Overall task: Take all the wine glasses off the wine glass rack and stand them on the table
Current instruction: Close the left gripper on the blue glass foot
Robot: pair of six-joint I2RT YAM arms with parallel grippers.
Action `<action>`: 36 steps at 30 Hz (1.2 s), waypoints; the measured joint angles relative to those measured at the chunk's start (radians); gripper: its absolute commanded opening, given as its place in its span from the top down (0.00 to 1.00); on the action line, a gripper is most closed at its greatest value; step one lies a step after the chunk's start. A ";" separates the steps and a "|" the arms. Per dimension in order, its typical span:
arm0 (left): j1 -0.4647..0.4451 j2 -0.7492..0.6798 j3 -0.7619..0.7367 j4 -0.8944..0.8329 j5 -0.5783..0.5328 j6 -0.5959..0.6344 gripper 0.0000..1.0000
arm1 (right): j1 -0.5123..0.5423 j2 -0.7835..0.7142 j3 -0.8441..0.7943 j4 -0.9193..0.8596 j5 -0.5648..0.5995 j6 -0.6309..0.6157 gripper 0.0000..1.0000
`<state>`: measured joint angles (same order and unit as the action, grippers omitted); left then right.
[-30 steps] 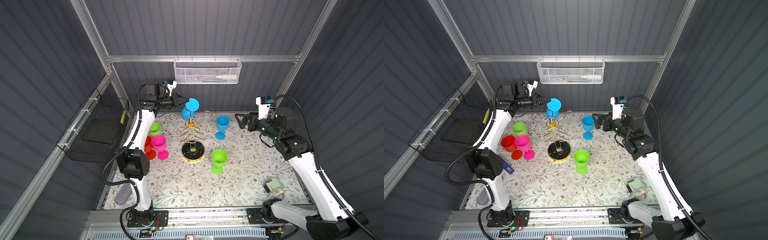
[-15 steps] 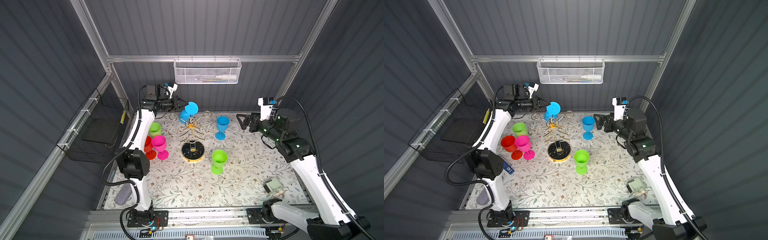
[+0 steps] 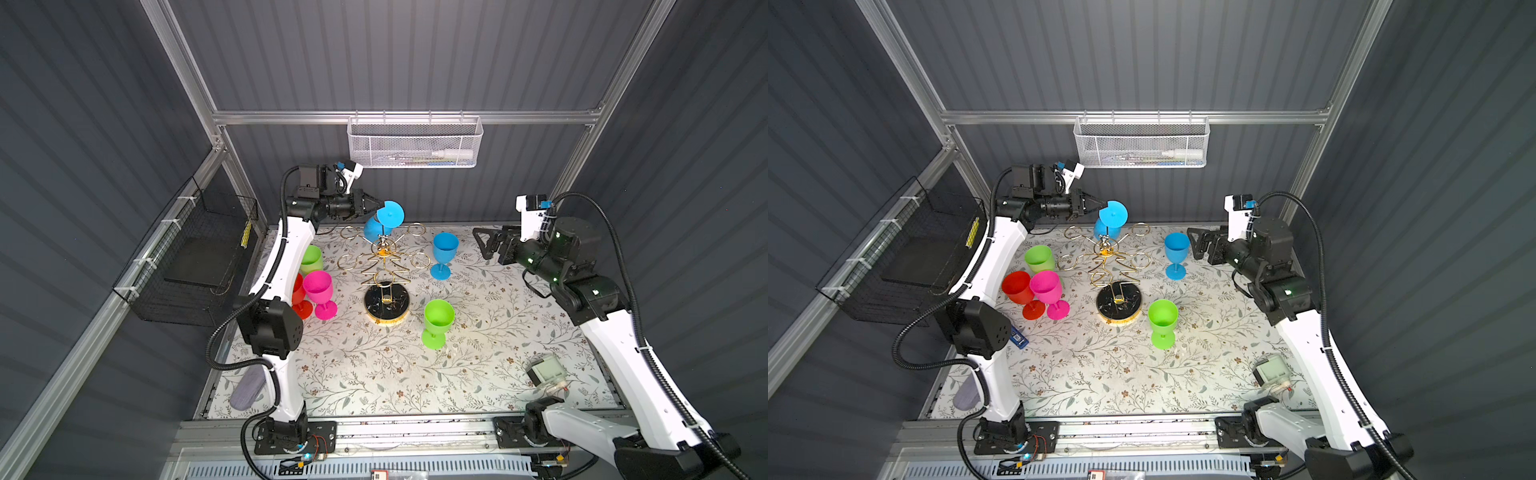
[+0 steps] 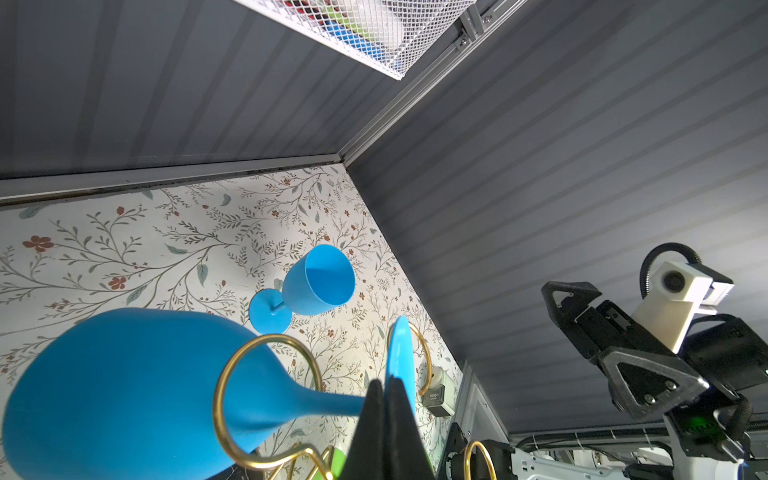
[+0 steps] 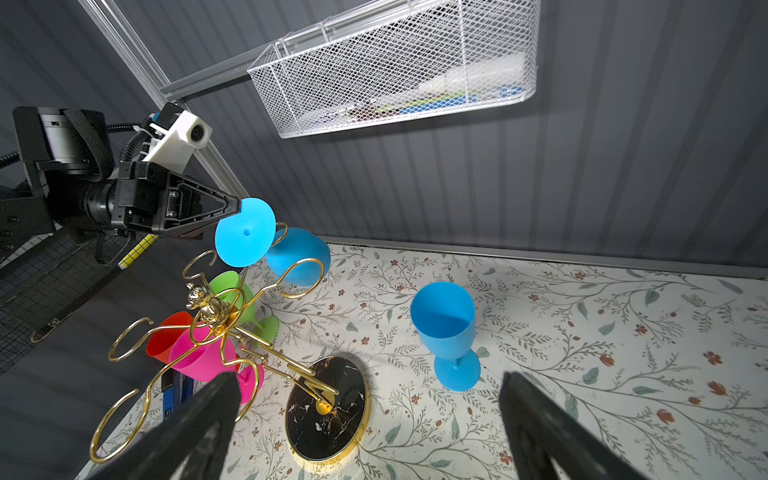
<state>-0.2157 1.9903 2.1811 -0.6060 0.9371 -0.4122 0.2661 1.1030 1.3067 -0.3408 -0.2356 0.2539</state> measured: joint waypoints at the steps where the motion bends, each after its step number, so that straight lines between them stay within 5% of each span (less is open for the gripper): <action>1: 0.000 0.006 0.005 -0.001 0.000 0.001 1.00 | 0.000 0.000 0.000 0.000 0.000 0.000 0.01; 36: -0.005 0.049 0.122 -0.248 -0.015 0.144 1.00 | -0.006 0.000 0.000 0.000 0.000 0.001 0.01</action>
<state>-0.2211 2.0392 2.3032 -0.8539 0.9222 -0.2684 0.2604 1.1030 1.3067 -0.3408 -0.2352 0.2546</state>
